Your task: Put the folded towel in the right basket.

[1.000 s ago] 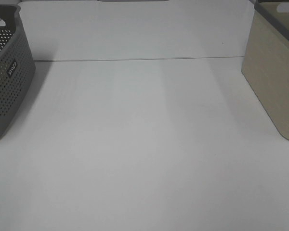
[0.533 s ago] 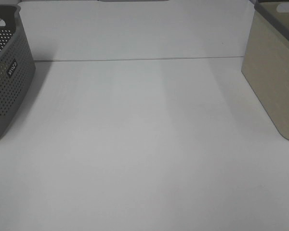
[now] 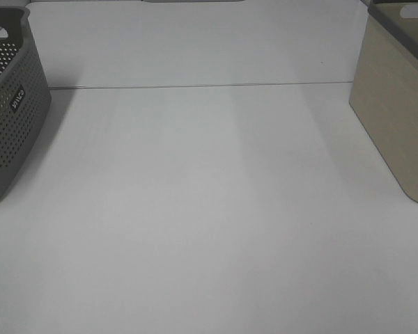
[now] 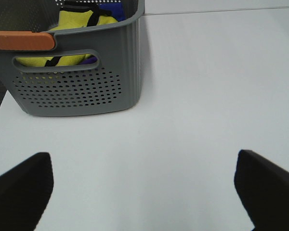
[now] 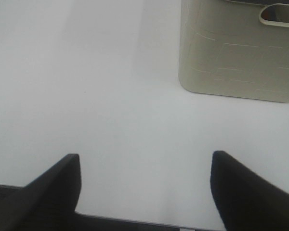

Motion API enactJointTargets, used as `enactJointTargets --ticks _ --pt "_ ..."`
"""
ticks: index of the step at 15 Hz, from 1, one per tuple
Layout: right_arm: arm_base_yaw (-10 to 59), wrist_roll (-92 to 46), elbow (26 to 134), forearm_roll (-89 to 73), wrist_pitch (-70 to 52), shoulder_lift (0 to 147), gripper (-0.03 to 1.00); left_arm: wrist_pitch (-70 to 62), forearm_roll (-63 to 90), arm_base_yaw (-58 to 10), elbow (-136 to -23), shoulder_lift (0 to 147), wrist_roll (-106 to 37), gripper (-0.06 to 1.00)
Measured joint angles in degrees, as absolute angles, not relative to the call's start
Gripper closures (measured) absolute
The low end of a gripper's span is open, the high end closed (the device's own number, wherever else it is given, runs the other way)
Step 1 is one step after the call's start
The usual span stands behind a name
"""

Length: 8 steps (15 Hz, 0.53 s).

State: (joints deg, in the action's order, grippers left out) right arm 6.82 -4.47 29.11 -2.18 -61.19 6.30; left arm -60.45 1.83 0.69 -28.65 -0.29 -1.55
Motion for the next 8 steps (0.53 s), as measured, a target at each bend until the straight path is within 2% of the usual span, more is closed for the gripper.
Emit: enactJointTargets --ticks 3,8 --pt "6.5 -4.5 29.1 -2.3 -61.1 6.3 0.26 -60.4 1.8 0.7 -28.6 -0.3 -1.5 -0.03" --pt "0.2 -4.5 29.1 -2.6 -61.1 6.2 0.26 -60.4 1.8 0.7 -28.6 -0.3 -1.5 -0.03"
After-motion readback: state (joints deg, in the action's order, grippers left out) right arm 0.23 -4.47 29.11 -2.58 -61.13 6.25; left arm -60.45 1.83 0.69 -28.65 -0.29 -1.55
